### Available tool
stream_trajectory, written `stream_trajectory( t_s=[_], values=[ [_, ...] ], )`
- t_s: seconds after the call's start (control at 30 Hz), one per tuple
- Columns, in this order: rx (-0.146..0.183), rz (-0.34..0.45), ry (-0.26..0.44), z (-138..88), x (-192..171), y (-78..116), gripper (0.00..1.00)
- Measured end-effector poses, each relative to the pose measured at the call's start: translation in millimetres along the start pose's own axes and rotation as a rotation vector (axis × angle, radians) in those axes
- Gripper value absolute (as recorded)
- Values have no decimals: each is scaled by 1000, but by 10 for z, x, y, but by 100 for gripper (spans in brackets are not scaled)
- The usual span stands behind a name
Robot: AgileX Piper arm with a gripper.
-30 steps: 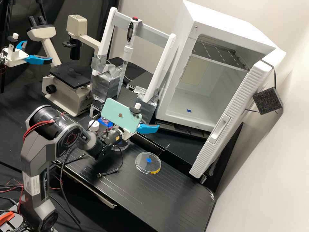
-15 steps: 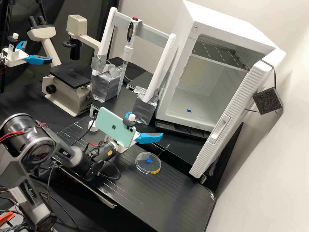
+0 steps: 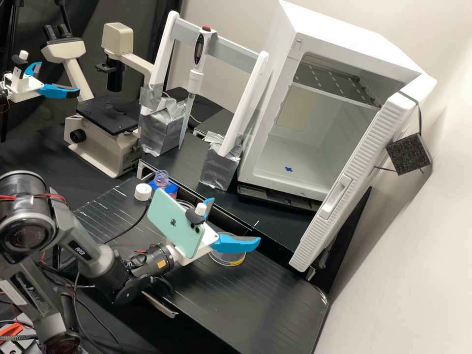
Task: Close the lid
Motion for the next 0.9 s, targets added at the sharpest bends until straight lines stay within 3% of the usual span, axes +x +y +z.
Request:
stream_trajectory(
  t_s=[0.1, 0.63, 0.9],
  values=[
    [-6, -16, -14, 48, -47, -5, 100],
    [31, -83, -100, 270, -87, -81, 100],
    [44, -72, -71, 298, -73, -89, 100]
  ],
)
